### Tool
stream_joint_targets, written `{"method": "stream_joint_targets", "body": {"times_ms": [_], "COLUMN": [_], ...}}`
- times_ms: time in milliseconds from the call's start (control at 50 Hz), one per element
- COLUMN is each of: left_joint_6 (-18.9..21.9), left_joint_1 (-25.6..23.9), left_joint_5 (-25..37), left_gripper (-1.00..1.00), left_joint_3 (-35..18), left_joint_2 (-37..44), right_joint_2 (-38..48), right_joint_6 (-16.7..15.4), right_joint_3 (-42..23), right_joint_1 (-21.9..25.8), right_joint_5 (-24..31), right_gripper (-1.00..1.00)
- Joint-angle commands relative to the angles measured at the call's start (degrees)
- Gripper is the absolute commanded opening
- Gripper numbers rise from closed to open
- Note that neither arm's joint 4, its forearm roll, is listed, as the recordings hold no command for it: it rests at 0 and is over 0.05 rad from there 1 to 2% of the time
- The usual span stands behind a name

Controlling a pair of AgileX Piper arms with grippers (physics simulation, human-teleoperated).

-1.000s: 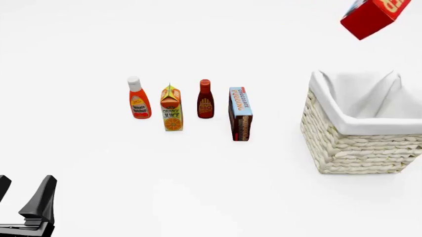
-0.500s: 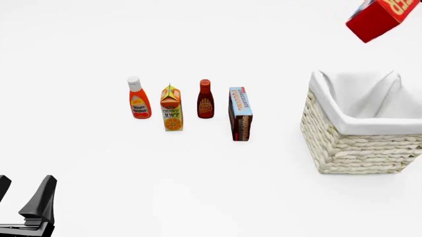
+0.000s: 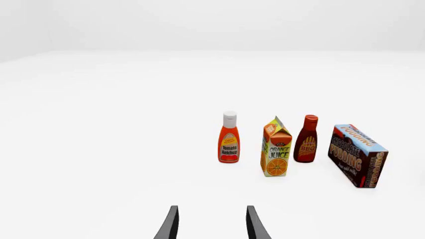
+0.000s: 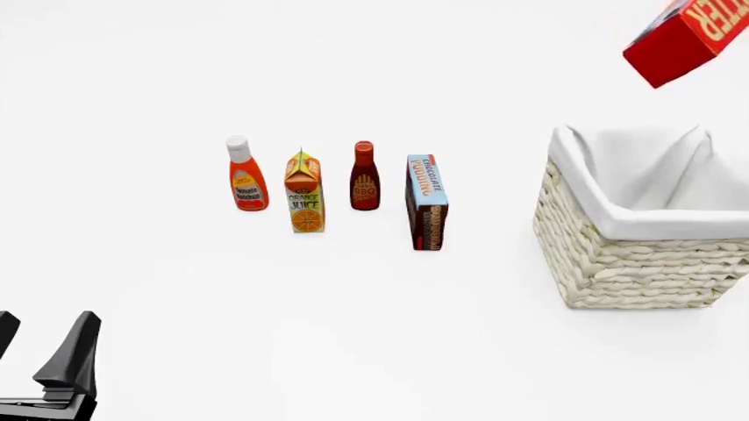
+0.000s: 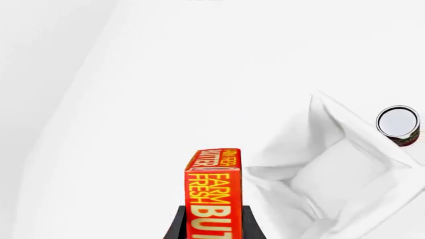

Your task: Pick the butter and place it in the basket.

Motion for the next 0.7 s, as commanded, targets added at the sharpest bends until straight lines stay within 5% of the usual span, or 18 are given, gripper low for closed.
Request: {"method": "stream_joint_targets", "body": {"times_ms": [20, 700], "left_joint_6": [0.0, 0.0], "left_joint_1": [0.0, 0.0], "left_joint_5": [0.0, 0.0], "left_gripper": [1.0, 1.0], "left_joint_3": [0.0, 0.0], "left_joint_2": [0.0, 0.0], "right_joint_2": [-1.09, -4.03], "right_joint_6": [2.15, 5.08], "right_joint_3": [1.18, 13.94], "right_joint_1": [-0.99, -3.97], "right_joint_5": [-1.1, -6.25], "right_gripper": [-1.0, -1.0]}}
